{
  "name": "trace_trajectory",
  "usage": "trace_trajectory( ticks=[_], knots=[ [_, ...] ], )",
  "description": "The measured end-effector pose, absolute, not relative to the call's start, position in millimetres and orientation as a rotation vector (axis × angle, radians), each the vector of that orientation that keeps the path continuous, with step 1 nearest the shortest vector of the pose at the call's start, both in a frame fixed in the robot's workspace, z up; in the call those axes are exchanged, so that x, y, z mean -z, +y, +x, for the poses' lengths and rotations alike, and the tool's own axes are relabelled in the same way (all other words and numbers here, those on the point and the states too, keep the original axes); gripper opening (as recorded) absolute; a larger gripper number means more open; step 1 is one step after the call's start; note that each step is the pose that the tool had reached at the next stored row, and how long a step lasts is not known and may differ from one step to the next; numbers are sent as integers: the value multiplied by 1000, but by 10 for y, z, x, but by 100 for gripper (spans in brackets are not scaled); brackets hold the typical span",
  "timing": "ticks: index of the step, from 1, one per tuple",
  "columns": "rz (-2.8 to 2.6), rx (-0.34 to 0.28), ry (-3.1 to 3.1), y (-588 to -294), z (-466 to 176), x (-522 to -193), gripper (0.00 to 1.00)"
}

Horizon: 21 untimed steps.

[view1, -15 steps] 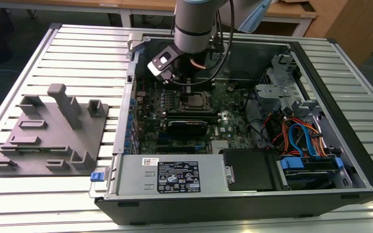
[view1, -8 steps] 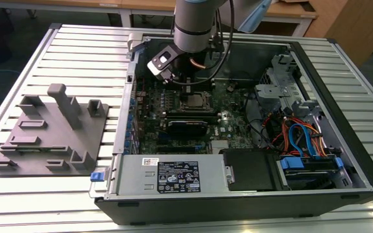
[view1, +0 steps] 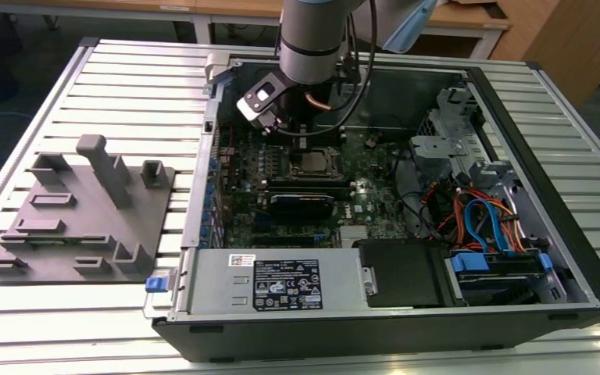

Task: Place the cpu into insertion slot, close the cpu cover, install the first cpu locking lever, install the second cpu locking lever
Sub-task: 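Close the cpu cover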

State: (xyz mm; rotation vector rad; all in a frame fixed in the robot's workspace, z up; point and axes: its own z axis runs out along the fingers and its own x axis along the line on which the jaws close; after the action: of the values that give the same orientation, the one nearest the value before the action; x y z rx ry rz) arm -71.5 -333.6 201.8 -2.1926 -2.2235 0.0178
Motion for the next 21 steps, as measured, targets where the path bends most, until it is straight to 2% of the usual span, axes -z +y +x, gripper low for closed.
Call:
trace_trajectory(
  ticks=[21],
  knots=[
    [-2193,-18,-2223,-3336,-477,-2049,10]
  ],
)
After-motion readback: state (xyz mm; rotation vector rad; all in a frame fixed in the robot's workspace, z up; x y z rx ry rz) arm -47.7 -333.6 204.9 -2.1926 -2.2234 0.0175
